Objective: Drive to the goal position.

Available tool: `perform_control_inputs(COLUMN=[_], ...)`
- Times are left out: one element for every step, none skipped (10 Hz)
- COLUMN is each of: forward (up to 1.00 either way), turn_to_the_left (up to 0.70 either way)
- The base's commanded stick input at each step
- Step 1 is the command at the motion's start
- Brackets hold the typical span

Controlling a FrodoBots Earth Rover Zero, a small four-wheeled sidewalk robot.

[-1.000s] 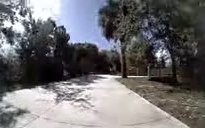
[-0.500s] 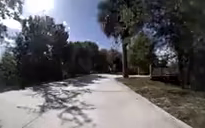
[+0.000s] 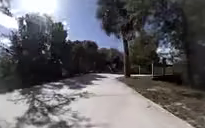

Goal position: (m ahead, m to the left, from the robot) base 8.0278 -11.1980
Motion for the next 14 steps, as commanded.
perform_control_inputs(forward=[0.85,0.85,0.85,0.85,0.85,0.85,0.85,0.85,0.85,0.85,0.85,0.85,0.85,0.85], turn_to_the_left=[0.0,0.0,0.0,0.0,0.0,0.0,0.0,0.0,0.0,0.0,0.0,0.0,0.0,0.0])
